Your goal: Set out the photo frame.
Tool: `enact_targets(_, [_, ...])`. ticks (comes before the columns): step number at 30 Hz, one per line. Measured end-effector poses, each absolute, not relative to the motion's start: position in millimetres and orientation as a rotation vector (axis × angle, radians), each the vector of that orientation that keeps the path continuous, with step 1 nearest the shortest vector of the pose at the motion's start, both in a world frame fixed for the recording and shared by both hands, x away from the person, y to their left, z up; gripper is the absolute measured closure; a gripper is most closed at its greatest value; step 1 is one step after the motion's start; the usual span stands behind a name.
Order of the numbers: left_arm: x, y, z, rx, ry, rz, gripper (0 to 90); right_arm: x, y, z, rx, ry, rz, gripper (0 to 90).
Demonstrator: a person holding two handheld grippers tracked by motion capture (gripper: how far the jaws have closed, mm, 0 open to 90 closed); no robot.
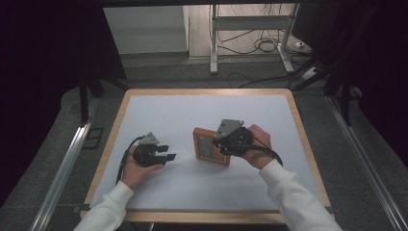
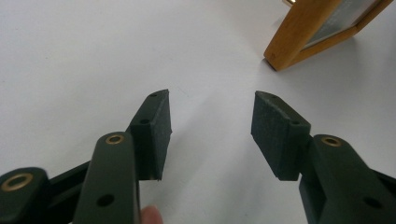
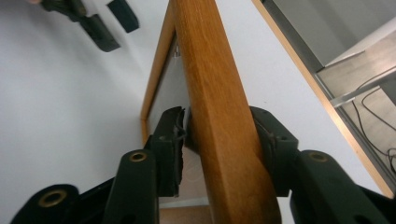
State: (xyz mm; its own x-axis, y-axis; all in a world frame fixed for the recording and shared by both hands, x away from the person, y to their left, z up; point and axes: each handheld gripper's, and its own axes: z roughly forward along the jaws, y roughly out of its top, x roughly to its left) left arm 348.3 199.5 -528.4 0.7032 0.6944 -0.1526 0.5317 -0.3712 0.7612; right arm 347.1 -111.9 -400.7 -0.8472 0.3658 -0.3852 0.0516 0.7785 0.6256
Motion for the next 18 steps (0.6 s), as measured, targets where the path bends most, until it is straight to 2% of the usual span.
enact_targets(13, [348.4,198.8,-528.8,2.064,0.928,0.241,47.1,381.9,-114.1,-407.9,0.442,2.461,0.871,44.5])
enact_targets(18, [348.6,198.9,-528.9,2.066,0.926,0.241,47.0,392.8,-112.6,-415.2,0.475,2.435,0.854,36.0])
